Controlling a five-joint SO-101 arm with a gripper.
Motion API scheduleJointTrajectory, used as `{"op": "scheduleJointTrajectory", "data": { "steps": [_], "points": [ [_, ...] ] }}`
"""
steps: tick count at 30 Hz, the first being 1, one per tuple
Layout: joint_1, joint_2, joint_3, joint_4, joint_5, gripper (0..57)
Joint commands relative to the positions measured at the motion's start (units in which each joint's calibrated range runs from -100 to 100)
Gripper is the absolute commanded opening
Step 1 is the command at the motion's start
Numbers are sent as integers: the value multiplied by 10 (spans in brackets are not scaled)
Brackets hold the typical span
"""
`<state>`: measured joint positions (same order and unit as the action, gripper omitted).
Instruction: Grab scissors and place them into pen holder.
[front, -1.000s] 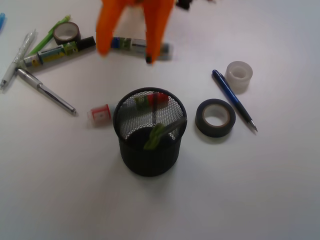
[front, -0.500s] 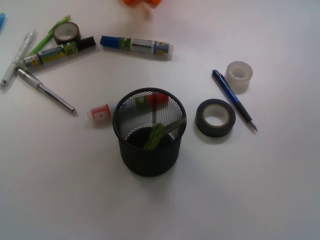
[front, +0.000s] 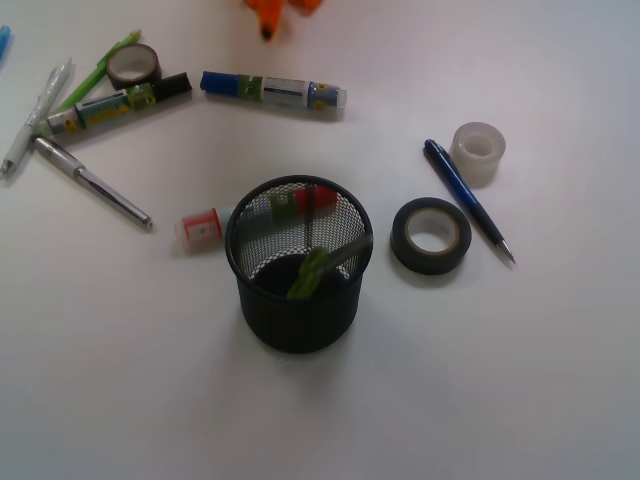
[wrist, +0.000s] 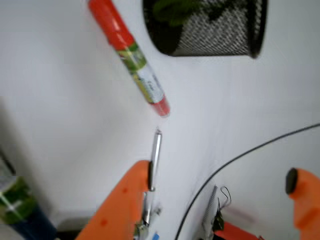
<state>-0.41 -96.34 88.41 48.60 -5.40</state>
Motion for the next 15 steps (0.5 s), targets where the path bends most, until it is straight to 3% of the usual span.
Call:
{"op": "scheduleJointTrajectory", "data": {
  "steps": [1,3,8,15],
  "points": [
    [6,-7,27,24,0,284],
    [6,-12,32,51,12,232],
    [6,-29,32,161,38,2],
    [-17,-28,37,181,25,3]
  ]
}}
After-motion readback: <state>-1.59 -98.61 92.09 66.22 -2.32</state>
